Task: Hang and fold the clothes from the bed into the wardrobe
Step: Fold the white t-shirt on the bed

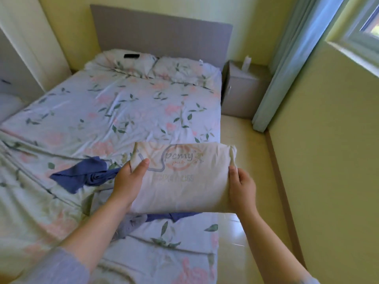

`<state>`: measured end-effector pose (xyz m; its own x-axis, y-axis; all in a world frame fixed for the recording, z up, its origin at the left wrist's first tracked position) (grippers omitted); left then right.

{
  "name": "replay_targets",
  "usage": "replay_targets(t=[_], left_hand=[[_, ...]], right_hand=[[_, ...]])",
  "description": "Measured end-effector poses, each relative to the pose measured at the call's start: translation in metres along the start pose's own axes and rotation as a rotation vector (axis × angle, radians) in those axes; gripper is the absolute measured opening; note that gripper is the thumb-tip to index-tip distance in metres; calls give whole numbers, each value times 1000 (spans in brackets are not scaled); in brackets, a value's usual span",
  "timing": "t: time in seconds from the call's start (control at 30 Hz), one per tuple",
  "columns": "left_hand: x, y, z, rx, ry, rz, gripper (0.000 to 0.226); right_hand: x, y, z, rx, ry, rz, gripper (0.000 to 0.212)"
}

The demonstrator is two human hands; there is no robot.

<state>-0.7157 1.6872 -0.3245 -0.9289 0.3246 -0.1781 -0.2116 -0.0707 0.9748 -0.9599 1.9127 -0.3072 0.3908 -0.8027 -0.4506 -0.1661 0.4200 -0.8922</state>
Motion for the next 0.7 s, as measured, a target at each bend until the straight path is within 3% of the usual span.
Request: replay_targets(t=[0.17,0.33,0.53,0.7], left_hand=[[-21,83,23,149,48,43,3],[-43,129,54,182,106,156,19],[-75,146,96,195,225,235,26],[-115,145,108,157,294,263,8]], right_hand=[[-44,-79,7,-146,24,-61,43],[-70,-131,20,-279,16,-92,44],[-70,-167,35,-377,-68,-72,44],[-46,-194,46,-401,-190,-82,45]])
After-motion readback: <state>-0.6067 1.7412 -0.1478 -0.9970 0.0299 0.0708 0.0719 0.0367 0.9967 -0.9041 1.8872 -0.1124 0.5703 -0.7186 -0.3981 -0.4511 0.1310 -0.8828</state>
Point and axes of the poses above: each hand's wrist, its own z-axis away from the middle knuckle, its own x-axis out of the palm, y = z × x, the point moved 8 cm from there along -z, towards the middle knuckle, and after that the axes turned 2 degrees about z, right-handed, at the moved point
